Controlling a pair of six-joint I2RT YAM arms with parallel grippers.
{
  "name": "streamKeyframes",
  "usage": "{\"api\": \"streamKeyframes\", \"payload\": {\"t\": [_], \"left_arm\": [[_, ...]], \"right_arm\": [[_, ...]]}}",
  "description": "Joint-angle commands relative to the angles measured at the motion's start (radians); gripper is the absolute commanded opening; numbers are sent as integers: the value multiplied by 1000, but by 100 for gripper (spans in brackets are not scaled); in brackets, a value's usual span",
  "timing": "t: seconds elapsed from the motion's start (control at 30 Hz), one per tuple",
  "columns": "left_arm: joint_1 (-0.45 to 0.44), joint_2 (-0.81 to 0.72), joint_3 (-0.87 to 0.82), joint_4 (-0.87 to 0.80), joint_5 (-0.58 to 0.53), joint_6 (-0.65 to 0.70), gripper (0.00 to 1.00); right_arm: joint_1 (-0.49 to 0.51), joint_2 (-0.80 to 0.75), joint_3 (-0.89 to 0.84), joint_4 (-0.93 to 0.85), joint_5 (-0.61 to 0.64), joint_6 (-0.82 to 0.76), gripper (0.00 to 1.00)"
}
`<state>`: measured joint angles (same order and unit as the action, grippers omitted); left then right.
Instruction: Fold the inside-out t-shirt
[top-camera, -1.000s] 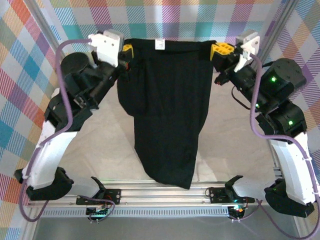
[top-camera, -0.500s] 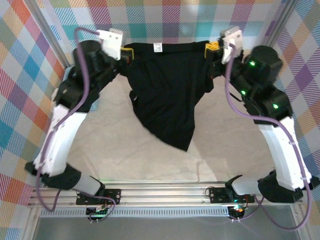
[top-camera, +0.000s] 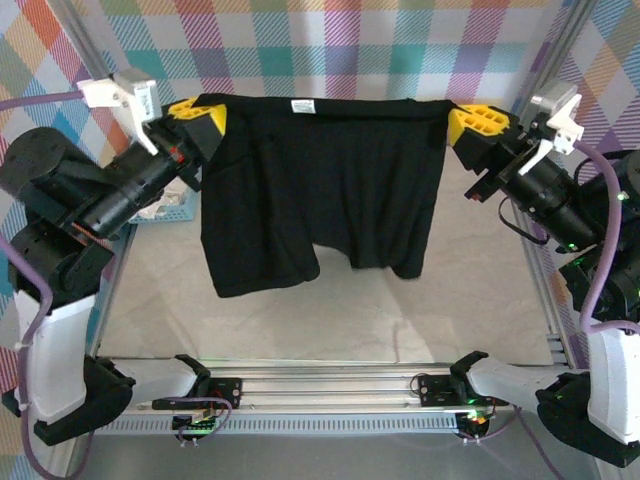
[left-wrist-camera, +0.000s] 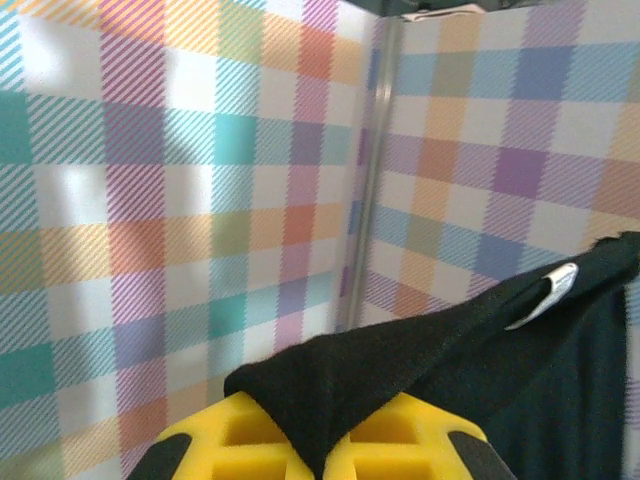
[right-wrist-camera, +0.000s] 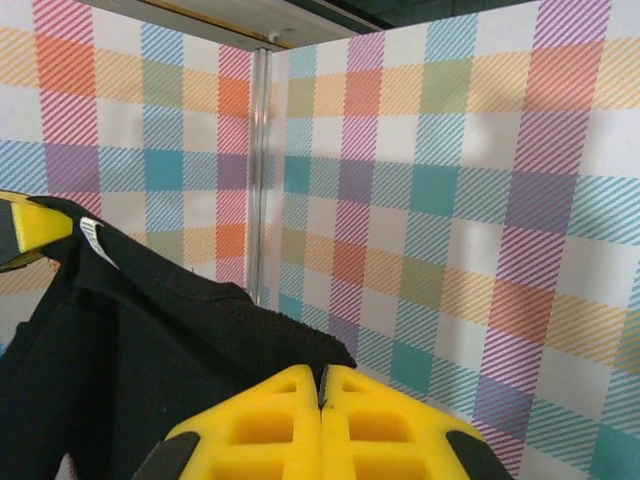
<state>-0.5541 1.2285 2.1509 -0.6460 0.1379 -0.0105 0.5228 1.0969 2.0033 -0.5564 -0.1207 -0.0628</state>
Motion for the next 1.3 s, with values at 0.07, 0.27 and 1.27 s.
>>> {"api": "streamKeyframes", "payload": {"t": [0.07, 0.27, 1.27], "left_arm": [[25, 89, 87, 14, -314, 60, 0], [126, 248, 72, 46, -357, 68, 0], [281, 228, -952, 252, -214, -288, 70]], "right_arm": [[-20, 41, 50, 63, 203, -84, 0], [-20, 211, 34, 155, 359, -247, 0], [-113, 641, -419, -108, 148, 105, 62]]}}
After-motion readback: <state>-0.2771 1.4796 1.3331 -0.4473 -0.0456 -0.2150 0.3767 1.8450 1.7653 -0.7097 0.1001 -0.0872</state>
